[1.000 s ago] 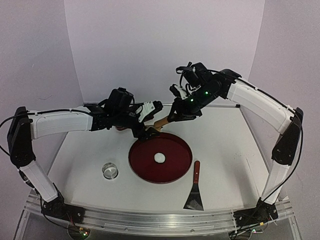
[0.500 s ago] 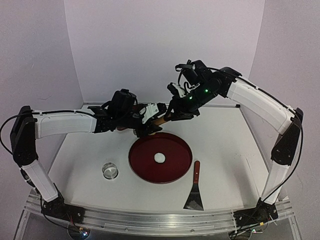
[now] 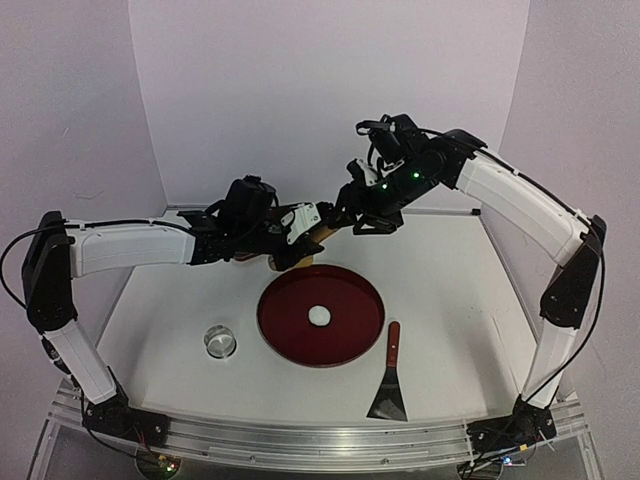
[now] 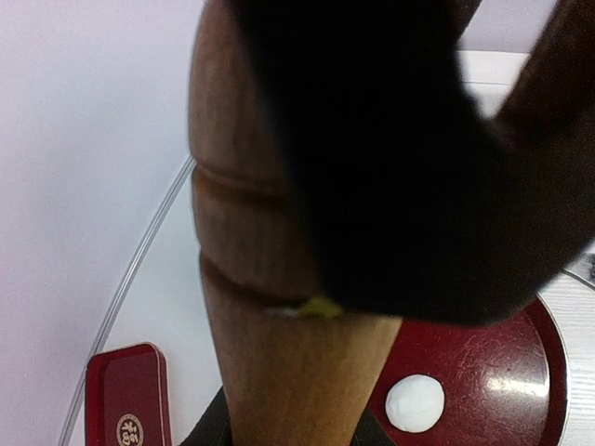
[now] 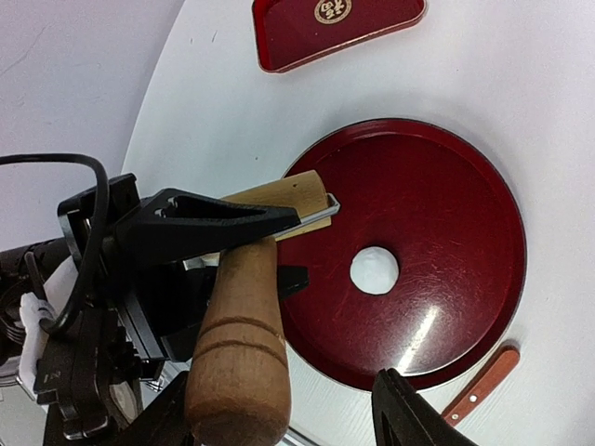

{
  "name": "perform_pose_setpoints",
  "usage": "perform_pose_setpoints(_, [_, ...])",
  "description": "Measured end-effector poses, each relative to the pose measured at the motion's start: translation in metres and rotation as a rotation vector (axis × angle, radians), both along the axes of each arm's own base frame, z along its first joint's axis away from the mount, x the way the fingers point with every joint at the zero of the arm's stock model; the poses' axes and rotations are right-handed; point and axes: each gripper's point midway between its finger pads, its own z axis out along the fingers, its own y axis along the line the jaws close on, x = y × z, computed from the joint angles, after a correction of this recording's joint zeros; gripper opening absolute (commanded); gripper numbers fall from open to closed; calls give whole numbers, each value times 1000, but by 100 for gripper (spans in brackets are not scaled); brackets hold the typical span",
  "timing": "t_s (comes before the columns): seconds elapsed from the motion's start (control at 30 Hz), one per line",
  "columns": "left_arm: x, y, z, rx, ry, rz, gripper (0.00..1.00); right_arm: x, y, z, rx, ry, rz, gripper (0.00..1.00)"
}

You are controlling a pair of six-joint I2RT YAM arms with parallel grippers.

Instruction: Roll out the dumpling wrappers from the dough

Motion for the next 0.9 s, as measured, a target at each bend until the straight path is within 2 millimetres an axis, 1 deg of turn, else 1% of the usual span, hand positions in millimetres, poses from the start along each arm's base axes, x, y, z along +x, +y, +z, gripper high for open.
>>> perform_pose_setpoints(0.1, [0, 0, 5, 0, 13, 2, 0, 1, 1, 4, 18, 15, -21, 60])
perform_pose_setpoints(0.2, [-2, 1, 8, -10, 38, 5, 0, 1, 5, 8, 38, 36, -27, 53])
perform_pose_setpoints(0.33, [-6, 6, 8, -7, 70, 15, 0, -1, 14, 10, 73, 68, -15, 38])
perform_pose_setpoints(0.43, [-9, 9, 4, 7, 94, 12, 0, -4, 21, 9, 93, 96, 0, 25])
perform_pose_setpoints(0.53, [-13, 13, -2, 31, 117, 5, 0, -7, 25, 4, 100, 127, 6, 5])
perform_pose_setpoints(0.57, [-14, 14, -4, 39, 123, 4, 0, -7, 25, 3, 101, 136, 6, 0])
perform_pose_setpoints(0.6, [-15, 15, -6, 44, 129, 4, 1, -8, 26, 2, 101, 144, 7, 0])
perform_pose_setpoints(0.63, [-15, 16, -6, 47, 133, 3, 8, -9, 26, 1, 104, 151, 8, 0])
perform_pose_setpoints(0.67, [-15, 16, -7, 49, 135, 2, 21, -9, 27, 1, 105, 154, 9, 0])
perform_pose_setpoints(0.7, [-16, 16, -7, 50, 135, 3, 46, -9, 27, 1, 106, 156, 11, 0])
perform_pose_setpoints(0.73, [-16, 17, -6, 50, 135, 3, 85, -10, 27, 1, 108, 158, 13, 0])
perform_pose_setpoints(0.77, [-16, 17, -6, 50, 133, 5, 98, -10, 28, 1, 110, 158, 14, 0])
perform_pose_setpoints(0.83, [-16, 16, -1, 35, 114, 2, 100, -9, 30, 0, 115, 152, 23, 0])
perform_pose_setpoints(0.9, [-21, 11, 8, 7, 92, -13, 100, -13, 33, -5, 112, 153, 44, 0])
